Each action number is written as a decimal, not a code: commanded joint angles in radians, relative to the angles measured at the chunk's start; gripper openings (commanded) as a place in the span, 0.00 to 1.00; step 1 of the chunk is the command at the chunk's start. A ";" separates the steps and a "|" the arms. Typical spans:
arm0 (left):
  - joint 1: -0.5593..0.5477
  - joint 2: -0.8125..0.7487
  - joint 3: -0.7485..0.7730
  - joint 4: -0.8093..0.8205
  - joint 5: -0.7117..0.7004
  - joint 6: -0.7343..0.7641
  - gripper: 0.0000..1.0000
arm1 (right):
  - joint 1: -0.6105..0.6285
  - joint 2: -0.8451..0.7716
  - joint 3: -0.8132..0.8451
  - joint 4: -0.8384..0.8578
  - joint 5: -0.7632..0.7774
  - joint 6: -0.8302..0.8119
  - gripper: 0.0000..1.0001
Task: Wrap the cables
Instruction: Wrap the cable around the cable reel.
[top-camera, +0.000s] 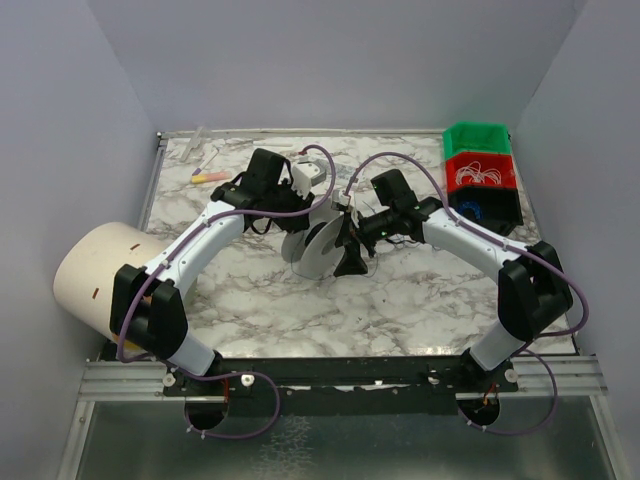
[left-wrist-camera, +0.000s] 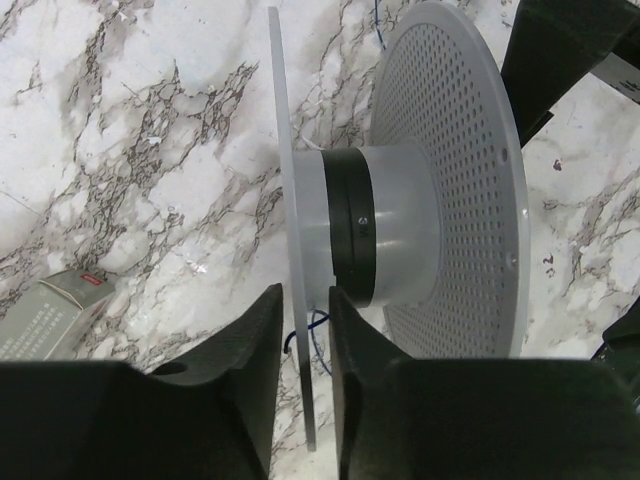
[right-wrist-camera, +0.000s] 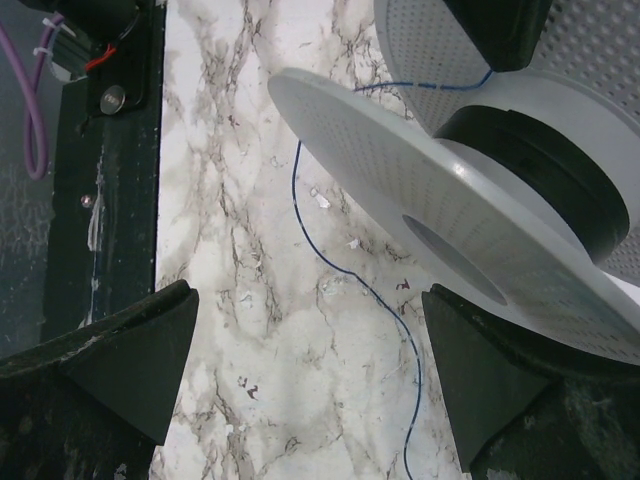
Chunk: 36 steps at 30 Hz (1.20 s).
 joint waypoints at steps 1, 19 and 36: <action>-0.003 0.003 0.009 -0.018 0.000 0.011 0.21 | 0.008 0.022 -0.002 0.008 0.027 -0.008 1.00; -0.023 0.009 0.086 0.002 -0.187 -0.024 0.00 | 0.007 -0.055 -0.001 -0.051 0.136 -0.122 1.00; -0.022 0.149 0.639 -0.042 -0.243 -0.222 0.00 | -0.037 -0.333 -0.189 0.395 0.838 0.040 1.00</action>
